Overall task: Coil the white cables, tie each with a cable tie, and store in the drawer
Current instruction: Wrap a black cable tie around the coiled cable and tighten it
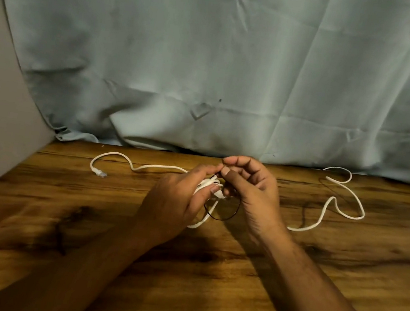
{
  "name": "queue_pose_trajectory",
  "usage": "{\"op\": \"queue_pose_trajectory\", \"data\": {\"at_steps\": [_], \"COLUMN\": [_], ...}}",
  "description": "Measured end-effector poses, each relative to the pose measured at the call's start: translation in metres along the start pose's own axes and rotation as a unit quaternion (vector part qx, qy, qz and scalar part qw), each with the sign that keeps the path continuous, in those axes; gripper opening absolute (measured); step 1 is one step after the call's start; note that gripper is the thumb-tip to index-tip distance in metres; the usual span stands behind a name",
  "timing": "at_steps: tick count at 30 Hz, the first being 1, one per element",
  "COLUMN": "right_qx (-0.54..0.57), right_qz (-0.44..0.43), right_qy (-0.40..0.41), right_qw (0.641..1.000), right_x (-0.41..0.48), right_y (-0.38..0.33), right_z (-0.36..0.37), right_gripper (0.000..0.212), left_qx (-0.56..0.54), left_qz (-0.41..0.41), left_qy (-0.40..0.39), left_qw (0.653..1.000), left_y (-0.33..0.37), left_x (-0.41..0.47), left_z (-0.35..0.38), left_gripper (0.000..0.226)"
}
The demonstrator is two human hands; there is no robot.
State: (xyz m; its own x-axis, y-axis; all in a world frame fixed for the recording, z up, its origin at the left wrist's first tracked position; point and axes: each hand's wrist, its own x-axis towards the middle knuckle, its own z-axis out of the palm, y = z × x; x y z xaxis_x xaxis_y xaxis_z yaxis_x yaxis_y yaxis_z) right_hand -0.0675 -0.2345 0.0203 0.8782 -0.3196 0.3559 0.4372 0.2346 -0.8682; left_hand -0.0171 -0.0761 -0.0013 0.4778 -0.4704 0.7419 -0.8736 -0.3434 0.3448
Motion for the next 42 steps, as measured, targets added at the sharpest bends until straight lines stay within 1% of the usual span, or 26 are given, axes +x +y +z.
{"op": "queue_pose_trajectory", "data": {"at_steps": [2,5,9,11,13,17,19,24,27,29,32,34,39,42], "right_qx": [0.027,0.037,-0.01,-0.055,-0.093,-0.122,-0.12,-0.114,-0.089,-0.061,-0.034,-0.027,-0.045,-0.036], "right_qz": [0.024,0.035,0.001,-0.023,-0.05,-0.077,-0.079,-0.093,-0.102,-0.092,-0.032,0.003,0.004,0.015], "right_qy": [-0.001,0.0,0.004,0.006,-0.002,0.002,0.011,0.027,0.068,0.082,0.033,-0.002,-0.038,-0.05], "right_qw": [0.999,0.999,1.0,0.998,0.994,0.99,0.99,0.989,0.988,0.99,0.998,1.0,0.998,0.998], "right_x": [0.001,0.001,-0.001,-0.001,-0.003,-0.003,-0.001,0.005,0.009,0.012,0.006,0.002,0.004,0.004], "right_y": [0.002,0.004,0.007,0.005,0.003,-0.001,-0.003,-0.008,-0.011,-0.013,-0.012,-0.009,-0.004,0.003], "right_z": [0.001,0.001,-0.001,-0.003,-0.002,0.0,-0.001,-0.003,-0.005,-0.008,-0.005,-0.003,-0.006,-0.007], "right_gripper": [0.024,0.015,0.014,0.009,0.009,0.004,0.002,0.007,0.011,0.013,0.006,0.013,0.015,0.018], "left_qx": [-0.009,-0.018,-0.046,-0.055,-0.064,-0.082,-0.086,-0.106,-0.137,-0.157,-0.194,-0.226,-0.324,-0.341], "left_qz": [-0.009,-0.015,-0.043,-0.045,-0.05,-0.065,-0.062,-0.068,-0.073,-0.076,-0.095,-0.118,-0.178,-0.184], "left_qy": [-0.001,0.0,0.005,0.005,0.002,-0.012,-0.016,-0.025,-0.045,-0.044,-0.035,-0.033,-0.016,-0.031], "left_qw": [1.0,1.0,0.998,0.997,0.997,0.994,0.994,0.992,0.987,0.984,0.976,0.967,0.929,0.922], "left_y": [0.001,0.001,0.001,0.001,0.001,0.001,0.001,0.003,0.004,0.004,0.005,0.003,-0.004,-0.001], "left_x": [0.0,0.0,0.0,0.0,-0.001,0.001,0.001,0.001,0.001,0.001,0.001,0.001,0.004,0.005], "left_z": [-0.001,-0.002,-0.002,-0.001,-0.001,0.0,0.001,0.002,0.002,0.004,0.006,0.007,0.007,0.008], "left_gripper": [0.044,0.041,0.039,0.038,0.036,0.035,0.033,0.023,0.021,0.019,0.016,0.018,0.02,0.023]}}
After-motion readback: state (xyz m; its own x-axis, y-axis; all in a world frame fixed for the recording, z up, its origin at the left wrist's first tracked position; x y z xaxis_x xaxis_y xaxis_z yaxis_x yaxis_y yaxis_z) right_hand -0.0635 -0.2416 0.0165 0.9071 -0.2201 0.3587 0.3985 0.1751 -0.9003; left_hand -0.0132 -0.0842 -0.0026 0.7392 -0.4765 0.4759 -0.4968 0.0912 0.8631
